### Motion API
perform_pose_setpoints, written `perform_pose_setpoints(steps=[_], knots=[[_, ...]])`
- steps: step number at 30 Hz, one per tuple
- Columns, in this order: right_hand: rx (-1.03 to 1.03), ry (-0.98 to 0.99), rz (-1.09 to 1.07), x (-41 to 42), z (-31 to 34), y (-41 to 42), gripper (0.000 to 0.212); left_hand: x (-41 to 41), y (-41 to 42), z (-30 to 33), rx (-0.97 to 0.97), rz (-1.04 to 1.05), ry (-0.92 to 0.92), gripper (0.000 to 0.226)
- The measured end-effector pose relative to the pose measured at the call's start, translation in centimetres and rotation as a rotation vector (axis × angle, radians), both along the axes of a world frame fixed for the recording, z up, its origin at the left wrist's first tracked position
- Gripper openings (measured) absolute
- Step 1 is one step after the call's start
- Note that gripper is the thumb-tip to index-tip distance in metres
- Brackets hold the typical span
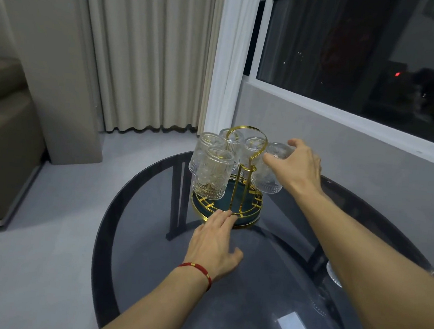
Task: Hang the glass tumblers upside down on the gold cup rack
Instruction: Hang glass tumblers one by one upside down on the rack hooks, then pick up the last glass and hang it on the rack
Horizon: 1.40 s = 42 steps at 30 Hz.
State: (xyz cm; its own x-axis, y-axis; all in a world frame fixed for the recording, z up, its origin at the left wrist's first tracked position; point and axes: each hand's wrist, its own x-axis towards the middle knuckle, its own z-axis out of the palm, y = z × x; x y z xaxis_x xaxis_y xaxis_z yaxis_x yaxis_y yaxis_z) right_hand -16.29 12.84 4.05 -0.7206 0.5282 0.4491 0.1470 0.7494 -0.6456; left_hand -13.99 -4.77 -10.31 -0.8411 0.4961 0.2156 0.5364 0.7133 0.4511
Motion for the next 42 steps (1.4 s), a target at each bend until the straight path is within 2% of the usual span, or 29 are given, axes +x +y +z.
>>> perform_pose_setpoints(steps=[13, 17, 20, 22, 26, 29, 32, 35, 40, 42], knots=[[0.002, -0.119, 0.073, 0.4, -2.2, 0.0, 0.086, 0.5, -0.1, 0.7, -0.044, -0.019, -0.012, 0.078], [0.069, -0.087, 0.067, 6.0, -3.0, 0.9, 0.064, 1.2, 0.1, 1.2, 0.007, -0.054, 0.031, 0.071], [0.163, -0.049, -0.087, 11.9, -4.9, 1.8, 0.051, 2.1, 0.6, 2.4, 0.173, -0.161, 0.038, 0.060], [0.191, -0.093, -0.209, 14.8, -6.3, 2.4, 0.054, 2.8, 0.9, 3.0, 0.259, -0.211, 0.028, 0.055], [-0.034, -0.188, -0.352, 17.3, -7.7, 4.0, 0.089, 4.5, 1.2, 3.9, 0.365, -0.224, -0.052, 0.058], [-0.235, -0.140, -0.295, 18.5, -8.7, 5.0, 0.104, 5.8, 1.4, 4.6, 0.456, -0.201, -0.172, 0.061], [-0.332, -0.092, -0.258, 19.3, -9.3, 5.4, 0.104, 7.0, 1.9, 5.3, 0.514, -0.212, -0.246, 0.062], [-0.349, -0.022, -0.236, 19.5, -8.5, 5.3, 0.102, 7.8, 2.6, 5.3, 0.487, -0.227, -0.260, 0.064], [-0.364, 0.056, 0.032, 19.6, -7.4, 3.0, 0.090, 8.9, 3.7, 4.9, 0.376, -0.315, -0.324, 0.096], [-0.425, 0.060, 0.164, 19.3, -7.3, 2.1, 0.090, 9.1, 4.0, 5.3, 0.464, -0.348, -0.359, 0.087]])
